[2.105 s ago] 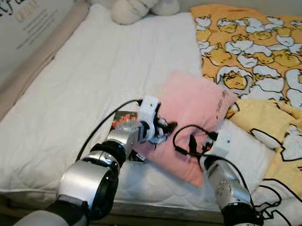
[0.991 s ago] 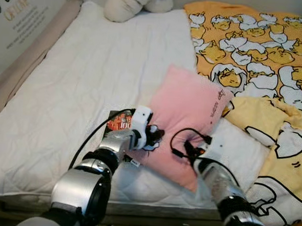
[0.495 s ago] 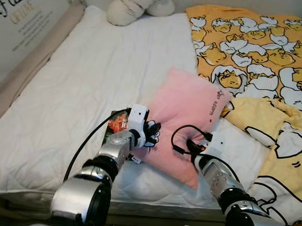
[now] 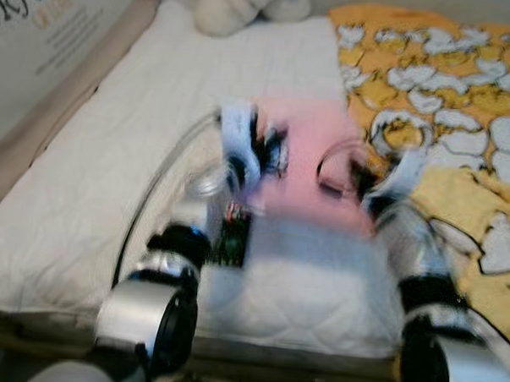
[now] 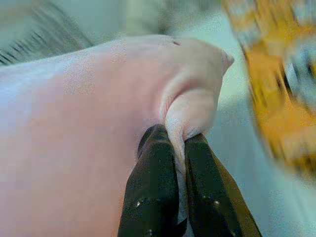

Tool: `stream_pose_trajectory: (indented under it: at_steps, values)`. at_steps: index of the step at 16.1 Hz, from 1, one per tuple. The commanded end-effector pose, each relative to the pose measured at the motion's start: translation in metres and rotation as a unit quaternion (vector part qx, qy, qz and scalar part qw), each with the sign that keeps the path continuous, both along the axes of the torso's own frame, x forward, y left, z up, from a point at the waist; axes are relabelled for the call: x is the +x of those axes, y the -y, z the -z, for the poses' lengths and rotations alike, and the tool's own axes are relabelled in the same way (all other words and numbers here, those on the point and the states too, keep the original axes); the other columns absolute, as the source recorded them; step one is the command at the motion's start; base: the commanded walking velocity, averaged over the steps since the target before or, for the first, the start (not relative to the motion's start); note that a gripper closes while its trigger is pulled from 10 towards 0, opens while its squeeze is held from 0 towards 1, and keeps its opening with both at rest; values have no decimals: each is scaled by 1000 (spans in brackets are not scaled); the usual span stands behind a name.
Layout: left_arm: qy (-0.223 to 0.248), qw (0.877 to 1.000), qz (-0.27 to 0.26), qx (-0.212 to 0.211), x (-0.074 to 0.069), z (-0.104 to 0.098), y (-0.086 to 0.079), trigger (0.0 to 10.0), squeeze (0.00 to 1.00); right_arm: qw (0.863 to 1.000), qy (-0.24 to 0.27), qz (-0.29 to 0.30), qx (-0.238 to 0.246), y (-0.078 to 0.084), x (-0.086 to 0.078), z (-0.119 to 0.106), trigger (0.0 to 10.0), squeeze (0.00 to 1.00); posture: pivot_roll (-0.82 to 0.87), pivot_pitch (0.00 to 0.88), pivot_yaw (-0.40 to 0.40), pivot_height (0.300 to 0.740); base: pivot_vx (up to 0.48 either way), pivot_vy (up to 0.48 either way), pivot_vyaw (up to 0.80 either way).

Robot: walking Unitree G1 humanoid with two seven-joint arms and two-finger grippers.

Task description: Clean up the room

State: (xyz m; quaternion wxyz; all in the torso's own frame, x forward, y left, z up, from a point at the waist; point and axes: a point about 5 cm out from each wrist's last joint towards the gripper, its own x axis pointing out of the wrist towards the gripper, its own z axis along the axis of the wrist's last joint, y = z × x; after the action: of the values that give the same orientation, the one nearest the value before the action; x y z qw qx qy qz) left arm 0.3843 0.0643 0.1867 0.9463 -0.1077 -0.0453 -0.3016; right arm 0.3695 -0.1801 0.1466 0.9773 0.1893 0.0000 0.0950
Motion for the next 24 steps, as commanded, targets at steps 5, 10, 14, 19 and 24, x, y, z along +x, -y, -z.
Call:
stream_pose_trajectory:
  at_steps: [5, 10, 14, 19, 24]
  values:
    - [-2, 997, -77, 5, -3, 16, -23, 10000, 0, 993, 22, 16, -119, -5, -4, -5, 10000, 0, 37, 0, 28, 740, 0, 96, 0]
    - [13, 996, -78, 49, -3, 16, -26, 10000, 0, 991, 11, 34, -126, -7, -11, 4, 10000, 0, 25, 0, 41, 740, 0, 480, 83]
    - [11, 996, -78, 48, 0, 14, -24, 10000, 0, 991, 9, 43, -130, -4, -14, 5, 10000, 0, 10, 0, 53, 740, 0, 480, 0]
    - [6, 997, -68, 41, 0, 14, -18, 10000, 0, 990, 1, 48, -132, -4, -20, 11, 10000, 0, -4, 0, 63, 740, 0, 480, 0]
    - [24, 993, -85, 83, -4, 18, -16, 10000, 0, 989, -23, 70, -127, 7, -36, 28, 10000, 0, -9, 0, 61, 740, 0, 439, 0]
